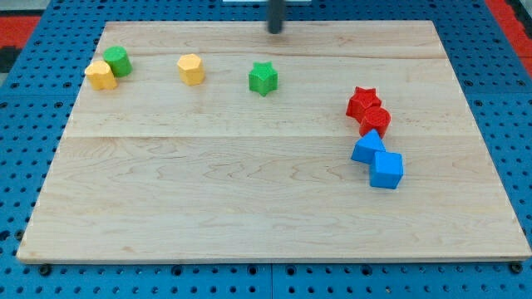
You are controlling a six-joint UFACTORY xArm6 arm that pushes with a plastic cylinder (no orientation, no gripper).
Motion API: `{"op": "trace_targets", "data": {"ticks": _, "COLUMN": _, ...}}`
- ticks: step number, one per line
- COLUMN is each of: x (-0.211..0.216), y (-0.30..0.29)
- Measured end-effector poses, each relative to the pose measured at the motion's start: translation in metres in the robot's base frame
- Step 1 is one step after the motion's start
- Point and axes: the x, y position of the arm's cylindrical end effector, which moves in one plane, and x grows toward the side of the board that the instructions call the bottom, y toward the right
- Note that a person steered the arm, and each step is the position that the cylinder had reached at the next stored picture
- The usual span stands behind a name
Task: Separate the yellow heart from the green circle
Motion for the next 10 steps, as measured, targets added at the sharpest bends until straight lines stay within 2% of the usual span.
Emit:
{"op": "trace_targets", "data": {"ticks": 1, "x": 0.027, "y": -0.109}}
{"op": "trace_targets", "data": {"ticks": 2, "x": 0.024, "y": -0.168}}
{"op": "trace_targets", "data": {"ticks": 3, "x": 0.027, "y": -0.173}}
{"op": "trace_targets", "data": {"ticks": 6, "x": 0.082, "y": -0.197}}
{"op": "trace_targets", "data": {"ticks": 7, "x": 0.066, "y": -0.231}}
{"op": "trace_targets", "data": {"ticks": 8, "x": 0.067, "y": -0.263}}
{"op": "trace_targets", "data": {"ticks": 10, "x": 0.111, "y": -0.256}}
